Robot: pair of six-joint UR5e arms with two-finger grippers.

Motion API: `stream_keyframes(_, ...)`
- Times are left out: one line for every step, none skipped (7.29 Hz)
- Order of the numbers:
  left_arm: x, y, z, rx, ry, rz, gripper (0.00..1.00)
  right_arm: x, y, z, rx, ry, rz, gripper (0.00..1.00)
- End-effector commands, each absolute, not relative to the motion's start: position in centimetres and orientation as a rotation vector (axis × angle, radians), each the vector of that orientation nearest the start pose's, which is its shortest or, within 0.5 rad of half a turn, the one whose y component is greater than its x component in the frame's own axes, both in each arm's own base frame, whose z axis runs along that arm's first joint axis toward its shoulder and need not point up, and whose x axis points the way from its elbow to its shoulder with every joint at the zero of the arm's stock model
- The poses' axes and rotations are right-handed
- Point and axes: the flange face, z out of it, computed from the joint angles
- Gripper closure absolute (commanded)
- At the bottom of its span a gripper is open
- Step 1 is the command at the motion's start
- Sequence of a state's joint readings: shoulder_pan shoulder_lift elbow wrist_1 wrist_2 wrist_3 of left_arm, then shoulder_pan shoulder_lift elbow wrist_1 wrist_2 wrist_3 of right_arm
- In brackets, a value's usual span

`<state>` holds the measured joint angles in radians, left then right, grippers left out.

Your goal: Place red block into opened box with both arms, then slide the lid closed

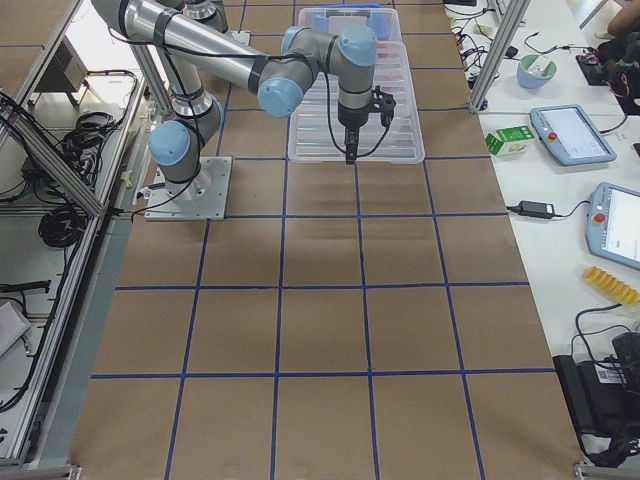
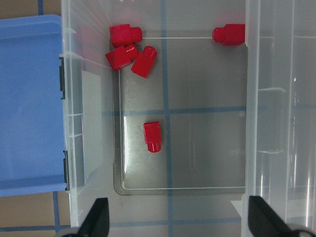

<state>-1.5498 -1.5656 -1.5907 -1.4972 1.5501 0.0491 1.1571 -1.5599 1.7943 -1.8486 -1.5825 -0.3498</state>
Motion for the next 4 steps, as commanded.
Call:
stream_keyframes(-12.6, -49.7, 48.9, 0.047, 3.159, -0.098, 0.0, -9.2, -49.3, 37.5, 0.104, 3.3, -0.059, 0.0)
stream_keyframes(-12.5, -49.7, 49.1, 0.047, 3.157, -0.103, 0.0, -9.5, -49.1, 37.4, 0.079, 3.338, -0.036, 0.0)
stream_keyframes(-12.5, -49.7, 49.0, 0.047, 3.158, -0.098, 0.0, -9.6, -49.0, 37.1, 0.038, 3.356, -0.006, 0.0)
stream_keyframes(-12.5, -49.6, 49.2, 0.047, 3.157, -0.105, 0.0, -9.6, -48.9, 36.1, 0.037, 3.347, 0.021, 0.0)
